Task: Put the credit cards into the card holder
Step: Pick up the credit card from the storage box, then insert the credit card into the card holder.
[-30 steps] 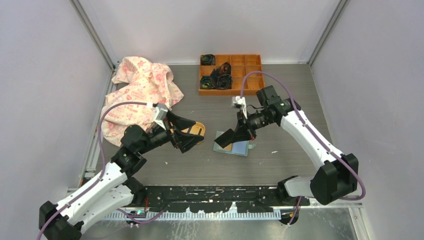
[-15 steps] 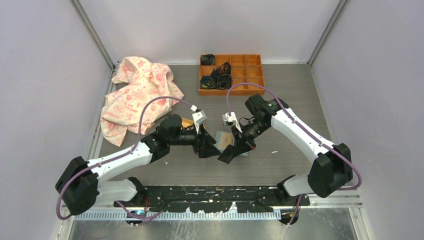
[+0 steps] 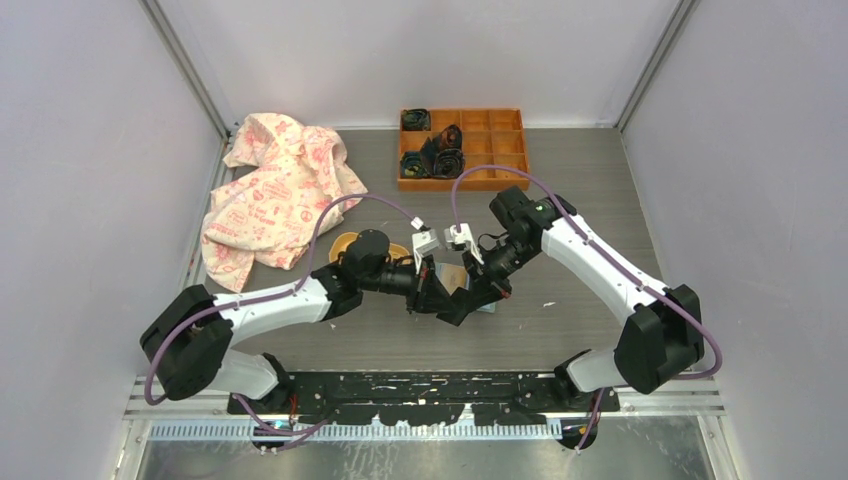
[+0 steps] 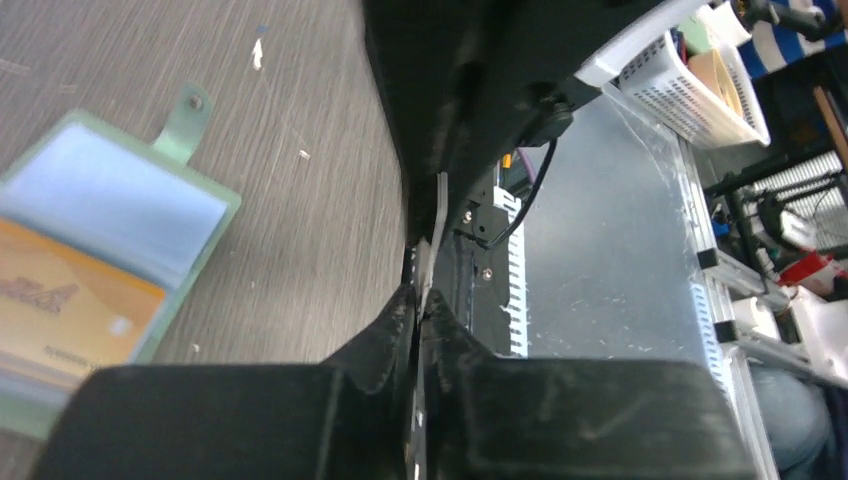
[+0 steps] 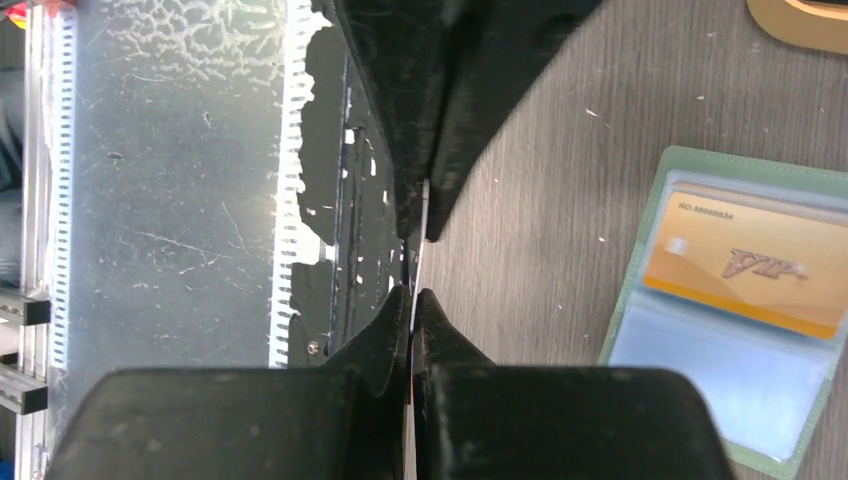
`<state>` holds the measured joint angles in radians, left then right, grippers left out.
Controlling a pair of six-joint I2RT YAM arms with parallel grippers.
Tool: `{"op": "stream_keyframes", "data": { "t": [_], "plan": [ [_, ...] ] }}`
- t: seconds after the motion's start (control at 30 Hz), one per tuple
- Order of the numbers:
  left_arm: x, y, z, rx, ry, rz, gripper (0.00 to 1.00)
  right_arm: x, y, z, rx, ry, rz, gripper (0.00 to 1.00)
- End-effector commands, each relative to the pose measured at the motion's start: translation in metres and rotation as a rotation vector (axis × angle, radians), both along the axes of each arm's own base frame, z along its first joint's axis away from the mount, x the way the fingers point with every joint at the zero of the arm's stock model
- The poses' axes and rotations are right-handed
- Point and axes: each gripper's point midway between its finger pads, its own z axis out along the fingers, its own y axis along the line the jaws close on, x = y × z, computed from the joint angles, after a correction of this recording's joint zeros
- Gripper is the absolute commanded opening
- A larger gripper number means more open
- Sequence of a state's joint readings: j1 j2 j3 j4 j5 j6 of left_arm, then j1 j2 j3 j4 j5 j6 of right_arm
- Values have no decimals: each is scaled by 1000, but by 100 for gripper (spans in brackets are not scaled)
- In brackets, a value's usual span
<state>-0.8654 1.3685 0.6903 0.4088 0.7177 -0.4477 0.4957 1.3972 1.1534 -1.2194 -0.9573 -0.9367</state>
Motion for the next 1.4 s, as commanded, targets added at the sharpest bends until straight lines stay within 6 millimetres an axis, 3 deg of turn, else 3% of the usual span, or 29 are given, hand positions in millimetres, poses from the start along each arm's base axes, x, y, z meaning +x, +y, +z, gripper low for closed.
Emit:
{"op": "stream_keyframes", "data": {
  "t": [0.0,0.17,0.23,0.4,0.6,0.83,0.9,0.93,1.0,1.07,1.17,1.37],
  "plan": [
    [6,-13,37,-104,-65,-15,0,5,6,12,30,-23,-1,5],
    [16,-5,53,-242,-73,123,0,15,12,21,58,2,-76,42],
    [18,1,65,-342,-76,177,0,16,13,29,94,34,-99,48],
    [20,6,80,-445,-94,255,0,16,15,45,183,106,-132,49],
    [19,5,88,-513,-83,253,0,21,18,49,217,149,-174,45],
    [19,2,85,-524,-80,245,0,20,19,52,234,145,-171,7],
    [19,4,85,-520,-84,249,2,18,18,53,237,129,-160,2],
    [20,6,84,-511,-81,251,10,18,17,52,237,127,-158,1],
    [23,11,84,-481,-68,264,38,17,17,52,235,126,-156,1],
    [24,17,83,-422,-65,274,53,16,17,50,232,127,-149,1],
    [22,20,79,-325,-70,266,60,15,16,49,229,127,-144,1],
    [20,13,78,-231,-44,214,56,13,15,45,212,117,-127,1]
  ]
}}
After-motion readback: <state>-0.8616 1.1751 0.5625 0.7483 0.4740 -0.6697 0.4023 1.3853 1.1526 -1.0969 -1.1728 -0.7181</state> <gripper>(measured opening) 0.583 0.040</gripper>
